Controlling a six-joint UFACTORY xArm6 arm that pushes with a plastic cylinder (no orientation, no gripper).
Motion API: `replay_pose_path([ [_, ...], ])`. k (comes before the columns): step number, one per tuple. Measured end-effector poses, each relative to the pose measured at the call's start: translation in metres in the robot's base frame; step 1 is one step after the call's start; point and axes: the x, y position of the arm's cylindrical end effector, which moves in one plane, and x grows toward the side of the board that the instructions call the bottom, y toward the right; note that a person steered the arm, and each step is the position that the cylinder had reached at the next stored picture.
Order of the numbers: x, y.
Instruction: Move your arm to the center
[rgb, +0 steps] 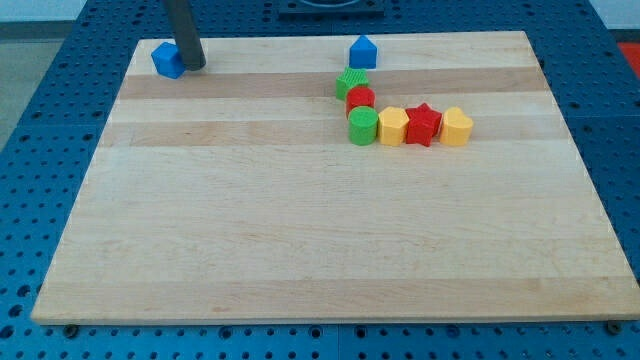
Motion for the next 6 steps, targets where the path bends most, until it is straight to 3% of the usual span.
replay_pose_path([
  [2,0.004,0.021],
  [6,0.122,0.068],
])
